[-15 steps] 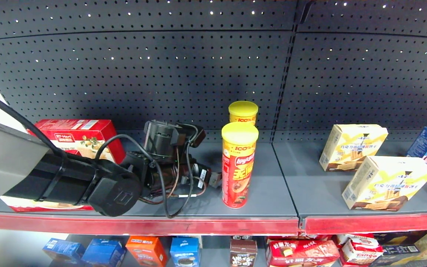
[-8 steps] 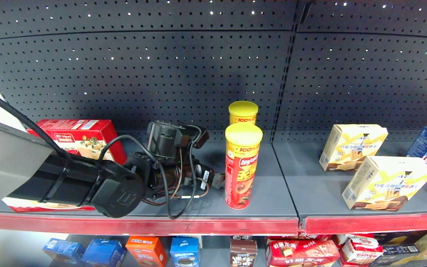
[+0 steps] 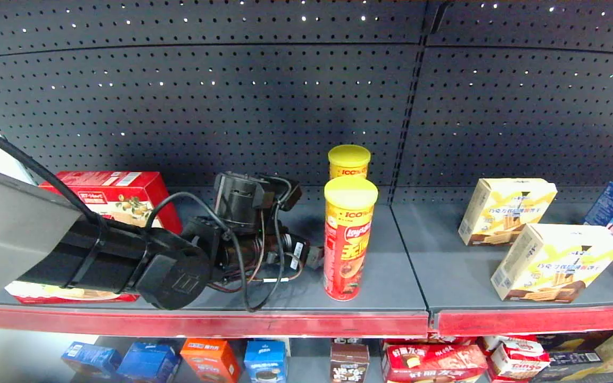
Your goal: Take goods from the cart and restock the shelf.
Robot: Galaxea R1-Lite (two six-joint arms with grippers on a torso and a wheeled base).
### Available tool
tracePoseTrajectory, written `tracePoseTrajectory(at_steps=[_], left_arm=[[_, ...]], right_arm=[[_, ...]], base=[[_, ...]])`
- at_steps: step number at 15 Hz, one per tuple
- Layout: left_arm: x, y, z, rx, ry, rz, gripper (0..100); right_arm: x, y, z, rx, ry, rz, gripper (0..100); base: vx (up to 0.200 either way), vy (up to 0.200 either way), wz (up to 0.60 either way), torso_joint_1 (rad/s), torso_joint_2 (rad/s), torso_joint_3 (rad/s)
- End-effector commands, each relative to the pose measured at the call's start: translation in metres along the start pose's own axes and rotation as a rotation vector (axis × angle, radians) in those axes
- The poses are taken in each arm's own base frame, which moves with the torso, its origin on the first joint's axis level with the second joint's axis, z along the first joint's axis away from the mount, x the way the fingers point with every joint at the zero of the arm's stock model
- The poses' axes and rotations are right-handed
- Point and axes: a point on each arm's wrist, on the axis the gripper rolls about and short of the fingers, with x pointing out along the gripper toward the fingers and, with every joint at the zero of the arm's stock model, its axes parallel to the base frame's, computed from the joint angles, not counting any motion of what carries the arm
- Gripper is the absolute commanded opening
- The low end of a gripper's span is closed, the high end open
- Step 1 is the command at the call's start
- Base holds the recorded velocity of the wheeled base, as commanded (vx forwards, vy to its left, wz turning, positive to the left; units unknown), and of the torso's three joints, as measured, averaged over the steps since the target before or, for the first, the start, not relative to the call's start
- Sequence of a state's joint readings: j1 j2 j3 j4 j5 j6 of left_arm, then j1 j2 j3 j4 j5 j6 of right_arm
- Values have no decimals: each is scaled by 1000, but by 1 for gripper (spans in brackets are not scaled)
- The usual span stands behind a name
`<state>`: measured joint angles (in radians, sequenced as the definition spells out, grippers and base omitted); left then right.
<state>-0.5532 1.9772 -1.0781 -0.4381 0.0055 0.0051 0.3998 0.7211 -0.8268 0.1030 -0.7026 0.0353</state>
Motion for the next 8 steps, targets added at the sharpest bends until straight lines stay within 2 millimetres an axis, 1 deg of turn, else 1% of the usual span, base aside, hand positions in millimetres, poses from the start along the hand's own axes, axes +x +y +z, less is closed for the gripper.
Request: tracePoseTrajectory(at_steps=[1,4,8], left_arm=[[4,-4,0,2,-1,-8,100],[6,-11,4,-27,-12,-14,100],[7,-10,2,-29,-6,-7,100]], right_arm=[[0,0,0,-1,1,1,100],[0,0,0,10,2,-1,100],[-1,-1,0,15,-1,-1,100]], base=[[0,0,0,0,0,0],[0,0,0,0,0,0],[0,0,0,0,0,0]])
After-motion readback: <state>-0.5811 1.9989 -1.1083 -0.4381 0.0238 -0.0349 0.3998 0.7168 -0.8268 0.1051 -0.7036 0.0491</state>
